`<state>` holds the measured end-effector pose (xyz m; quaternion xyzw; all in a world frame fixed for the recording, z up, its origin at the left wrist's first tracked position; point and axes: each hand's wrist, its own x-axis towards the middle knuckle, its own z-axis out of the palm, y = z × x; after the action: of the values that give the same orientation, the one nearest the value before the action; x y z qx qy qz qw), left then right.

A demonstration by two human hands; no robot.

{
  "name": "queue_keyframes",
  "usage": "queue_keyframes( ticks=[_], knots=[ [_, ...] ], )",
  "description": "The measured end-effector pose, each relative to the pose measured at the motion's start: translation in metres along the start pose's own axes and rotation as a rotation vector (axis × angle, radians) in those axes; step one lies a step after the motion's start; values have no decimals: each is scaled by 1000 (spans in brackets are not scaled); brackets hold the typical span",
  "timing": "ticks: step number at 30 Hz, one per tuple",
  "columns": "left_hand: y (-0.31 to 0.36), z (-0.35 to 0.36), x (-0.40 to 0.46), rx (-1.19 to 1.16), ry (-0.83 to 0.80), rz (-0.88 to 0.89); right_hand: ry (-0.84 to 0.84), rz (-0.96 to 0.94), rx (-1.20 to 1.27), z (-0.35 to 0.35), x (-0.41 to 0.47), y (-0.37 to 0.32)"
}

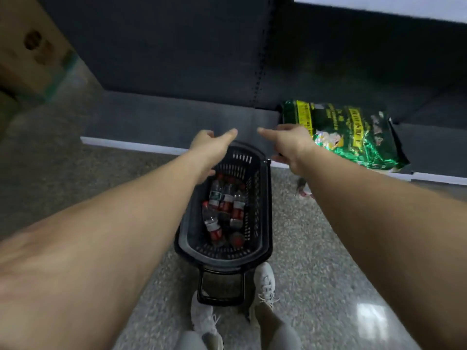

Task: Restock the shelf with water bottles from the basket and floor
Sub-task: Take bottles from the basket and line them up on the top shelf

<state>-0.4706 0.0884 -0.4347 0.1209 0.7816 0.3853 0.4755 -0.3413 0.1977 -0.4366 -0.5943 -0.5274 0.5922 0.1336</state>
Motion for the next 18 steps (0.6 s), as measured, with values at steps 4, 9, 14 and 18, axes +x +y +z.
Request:
queue_keyframes(
  ticks=[4, 9, 14, 18],
  knots=[
    [-74, 19, 56, -17, 26, -92, -62, 84, -32, 33, 49, 76],
    [-193, 48, 127, -13, 51, -211, -130, 193, -106, 72, 105, 184],
    [-291, 72, 188, 9, 86, -267, -189, 296, -172, 111, 144, 288],
    [-334, 86, 238, 34, 105, -248, -217, 345, -223, 139, 170, 348]
  ],
)
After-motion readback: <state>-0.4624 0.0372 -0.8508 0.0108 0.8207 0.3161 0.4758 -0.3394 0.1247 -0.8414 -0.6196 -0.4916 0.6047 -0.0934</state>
